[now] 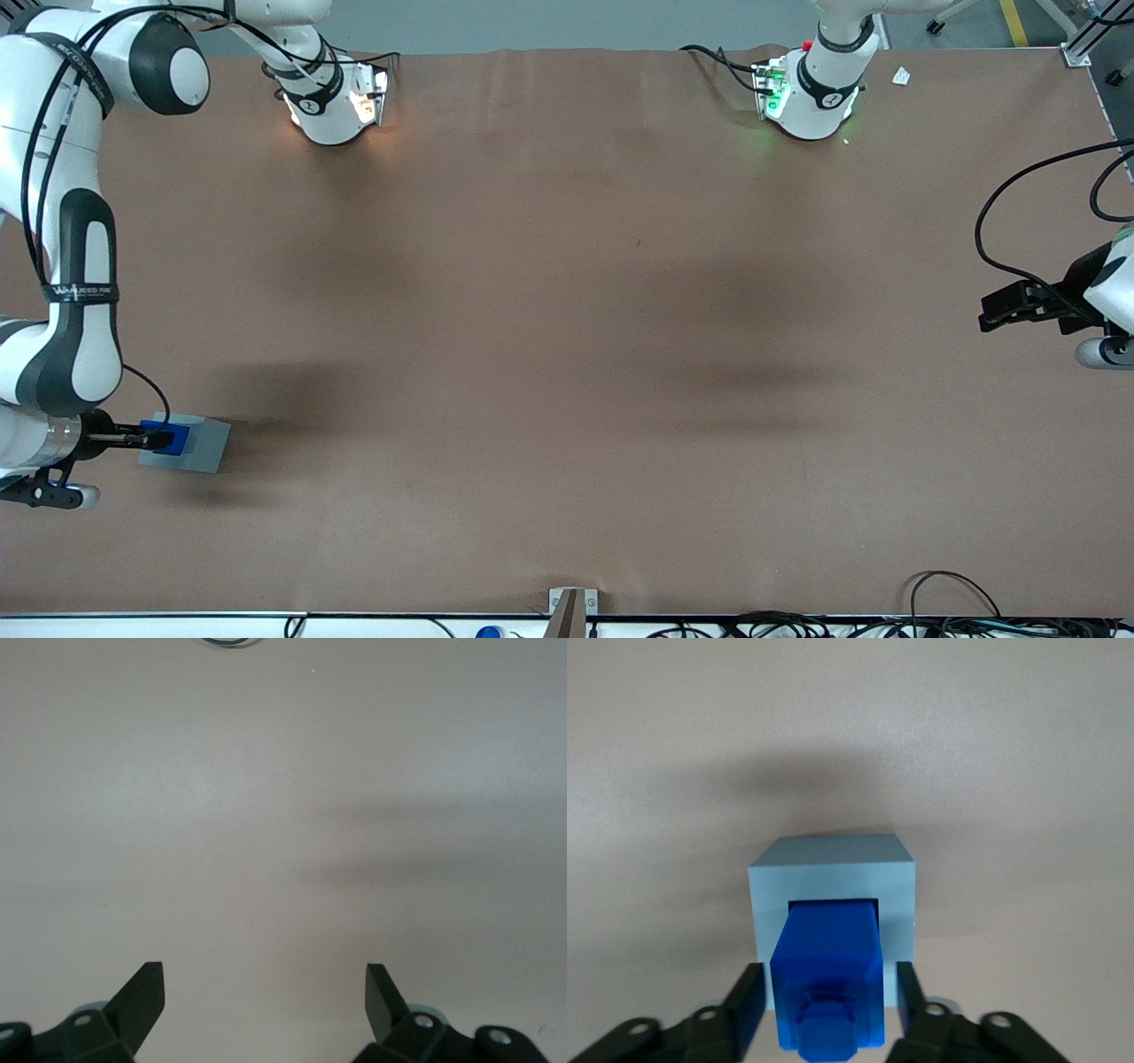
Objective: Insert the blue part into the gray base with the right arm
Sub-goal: 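Press the blue block deeper into the gray base, then open the right gripper and raise it away from the base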
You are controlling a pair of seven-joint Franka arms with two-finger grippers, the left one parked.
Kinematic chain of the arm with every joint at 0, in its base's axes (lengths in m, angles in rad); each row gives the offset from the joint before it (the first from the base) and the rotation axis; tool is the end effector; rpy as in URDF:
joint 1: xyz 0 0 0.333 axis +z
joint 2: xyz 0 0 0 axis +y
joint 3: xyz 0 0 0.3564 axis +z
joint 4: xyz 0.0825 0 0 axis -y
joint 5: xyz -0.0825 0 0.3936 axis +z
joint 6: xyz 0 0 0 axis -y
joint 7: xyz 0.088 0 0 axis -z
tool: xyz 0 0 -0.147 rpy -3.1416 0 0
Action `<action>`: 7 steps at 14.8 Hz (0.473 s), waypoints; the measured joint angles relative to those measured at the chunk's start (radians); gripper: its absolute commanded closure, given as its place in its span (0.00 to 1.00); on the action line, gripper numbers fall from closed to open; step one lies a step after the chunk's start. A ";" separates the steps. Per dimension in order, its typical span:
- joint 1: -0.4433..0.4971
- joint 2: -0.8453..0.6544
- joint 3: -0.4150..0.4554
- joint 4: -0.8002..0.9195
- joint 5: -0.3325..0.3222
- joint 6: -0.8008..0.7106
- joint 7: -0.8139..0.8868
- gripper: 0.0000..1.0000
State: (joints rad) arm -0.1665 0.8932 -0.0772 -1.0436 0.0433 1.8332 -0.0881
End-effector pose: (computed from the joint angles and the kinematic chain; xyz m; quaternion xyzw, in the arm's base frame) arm 0.7809 -0.1688 0.2741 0.9961 -0.0715 -0.0517 0.0017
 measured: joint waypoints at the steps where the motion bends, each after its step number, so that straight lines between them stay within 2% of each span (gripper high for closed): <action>1: -0.001 0.002 0.000 0.000 0.000 0.003 0.000 0.00; 7: 0.024 -0.023 0.003 0.037 -0.001 -0.037 -0.004 0.00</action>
State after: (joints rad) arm -0.1428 0.8706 -0.0739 -1.0067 0.0428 1.7966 -0.0918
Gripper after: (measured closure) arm 0.000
